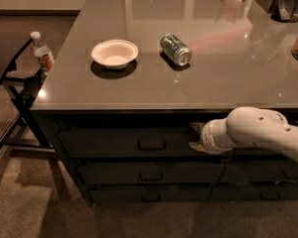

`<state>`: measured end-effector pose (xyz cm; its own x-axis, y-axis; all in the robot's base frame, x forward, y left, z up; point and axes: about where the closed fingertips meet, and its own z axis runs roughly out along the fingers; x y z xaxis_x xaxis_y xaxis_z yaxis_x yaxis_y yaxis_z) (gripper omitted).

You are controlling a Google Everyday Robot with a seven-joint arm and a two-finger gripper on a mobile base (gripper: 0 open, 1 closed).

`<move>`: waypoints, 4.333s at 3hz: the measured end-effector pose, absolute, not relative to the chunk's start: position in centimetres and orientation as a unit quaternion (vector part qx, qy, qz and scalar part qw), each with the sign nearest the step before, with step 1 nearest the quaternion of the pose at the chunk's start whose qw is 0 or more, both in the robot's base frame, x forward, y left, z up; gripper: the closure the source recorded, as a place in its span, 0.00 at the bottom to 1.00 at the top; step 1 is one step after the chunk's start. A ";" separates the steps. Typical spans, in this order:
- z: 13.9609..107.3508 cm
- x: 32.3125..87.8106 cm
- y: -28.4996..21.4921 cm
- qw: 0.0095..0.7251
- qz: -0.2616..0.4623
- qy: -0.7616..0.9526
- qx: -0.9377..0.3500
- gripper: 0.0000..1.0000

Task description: Open top drawer

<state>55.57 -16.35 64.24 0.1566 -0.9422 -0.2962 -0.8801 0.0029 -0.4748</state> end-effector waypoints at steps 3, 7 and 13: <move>64.2 55.6 -16.3 0.288 -0.054 0.647 -0.704 0.42; 63.9 54.8 -16.6 0.286 -0.052 0.653 -0.700 1.00; 63.8 54.8 -16.7 0.286 -0.051 0.655 -0.698 0.12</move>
Offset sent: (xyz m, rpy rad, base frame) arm 0.0000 0.0000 0.0000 0.0000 0.0000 0.0000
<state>54.82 -16.69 63.84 0.1373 -0.9433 -0.3023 -0.8845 0.0206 -0.4661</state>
